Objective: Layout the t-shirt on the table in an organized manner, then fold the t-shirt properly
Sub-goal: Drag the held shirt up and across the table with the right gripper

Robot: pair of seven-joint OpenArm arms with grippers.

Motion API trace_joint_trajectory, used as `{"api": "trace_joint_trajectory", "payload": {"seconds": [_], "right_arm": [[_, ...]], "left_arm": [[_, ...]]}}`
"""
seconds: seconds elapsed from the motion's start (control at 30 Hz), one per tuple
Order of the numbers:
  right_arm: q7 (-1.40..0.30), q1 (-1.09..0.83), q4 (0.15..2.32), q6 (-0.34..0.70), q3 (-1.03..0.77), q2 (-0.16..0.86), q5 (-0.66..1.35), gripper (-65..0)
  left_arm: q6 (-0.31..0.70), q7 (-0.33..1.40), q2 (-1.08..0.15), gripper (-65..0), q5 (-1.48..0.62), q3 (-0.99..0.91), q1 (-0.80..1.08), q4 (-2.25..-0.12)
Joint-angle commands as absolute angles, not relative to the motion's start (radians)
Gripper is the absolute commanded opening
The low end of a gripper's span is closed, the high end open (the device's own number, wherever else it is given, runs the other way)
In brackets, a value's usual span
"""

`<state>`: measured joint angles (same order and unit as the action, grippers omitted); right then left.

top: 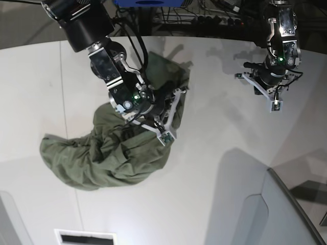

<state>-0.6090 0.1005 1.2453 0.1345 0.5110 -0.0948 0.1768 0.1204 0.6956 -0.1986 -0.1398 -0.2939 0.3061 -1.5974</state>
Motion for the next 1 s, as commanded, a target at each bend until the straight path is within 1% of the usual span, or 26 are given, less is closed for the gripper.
{"api": "trace_joint_trajectory", "payload": {"seconds": [0.0,0.17,0.27,0.33,0.4,0.5,0.57,0.6,0.63,0.73,0.8,0.87,0.9,0.97], "right_arm": [[-0.595,0.117,1.271,0.137,0.515,-0.105,0.182,-63.5],[-0.595,0.117,1.276,0.137,0.593,-0.111,0.185,-62.9],[-0.595,0.117,1.271,0.137,0.607,-0.122,0.186,-62.6],[-0.593,0.117,1.273,0.137,0.607,-0.125,0.186,-60.5],[-0.595,0.117,1.276,0.137,0.607,-0.125,0.186,-53.6],[-0.595,0.116,1.277,0.137,0.607,-0.125,0.186,-35.1],[-0.595,0.111,1.296,0.137,0.607,-0.122,0.186,-24.2],[-0.595,0.104,1.326,0.137,0.608,-0.117,0.186,-21.2],[-0.599,0.085,1.372,0.137,0.613,-0.096,0.180,-20.7],[-0.656,0.058,1.546,0.122,0.611,-0.019,0.177,-22.5],[-0.707,0.038,1.644,0.021,0.611,0.045,0.140,-23.1],[-0.722,0.024,1.696,-0.084,0.616,0.104,0.077,-23.0],[-0.720,0.015,1.701,-0.116,0.616,0.130,0.053,-23.0],[-0.720,0.013,1.675,-0.133,0.616,0.171,0.013,-23.0]], "left_arm": [[0.117,0.680,-0.208,-58.9,-0.140,-0.297,0.312,-1.615],[0.117,0.680,-0.208,-58.6,-0.140,-0.295,0.312,-1.612],[0.117,0.680,-0.208,-58.6,-0.142,-0.295,0.312,-1.612],[0.117,0.680,-0.208,-58.6,-0.147,-0.295,0.312,-1.612],[0.117,0.680,-0.206,-58.6,-0.148,-0.295,0.312,-1.612],[0.117,0.680,-0.206,-58.4,-0.148,-0.295,0.312,-1.612],[0.117,0.680,-0.206,-58.4,-0.148,-0.295,0.312,-1.612],[0.117,0.680,-0.206,-58.4,-0.148,-0.295,0.314,-1.612],[0.117,0.680,-0.206,-58.4,-0.148,-0.295,0.317,-1.612],[0.122,0.680,-0.206,-58.4,-0.148,-0.295,0.328,-1.616],[0.124,0.680,-0.206,-58.6,-0.150,-0.294,0.329,-1.613],[0.124,0.679,-0.206,-58.6,-0.150,-0.294,0.340,-1.615],[0.124,0.679,-0.206,-58.7,-0.150,-0.294,0.340,-1.616],[0.124,0.679,-0.206,-58.9,-0.150,-0.294,0.340,-1.615]]}}
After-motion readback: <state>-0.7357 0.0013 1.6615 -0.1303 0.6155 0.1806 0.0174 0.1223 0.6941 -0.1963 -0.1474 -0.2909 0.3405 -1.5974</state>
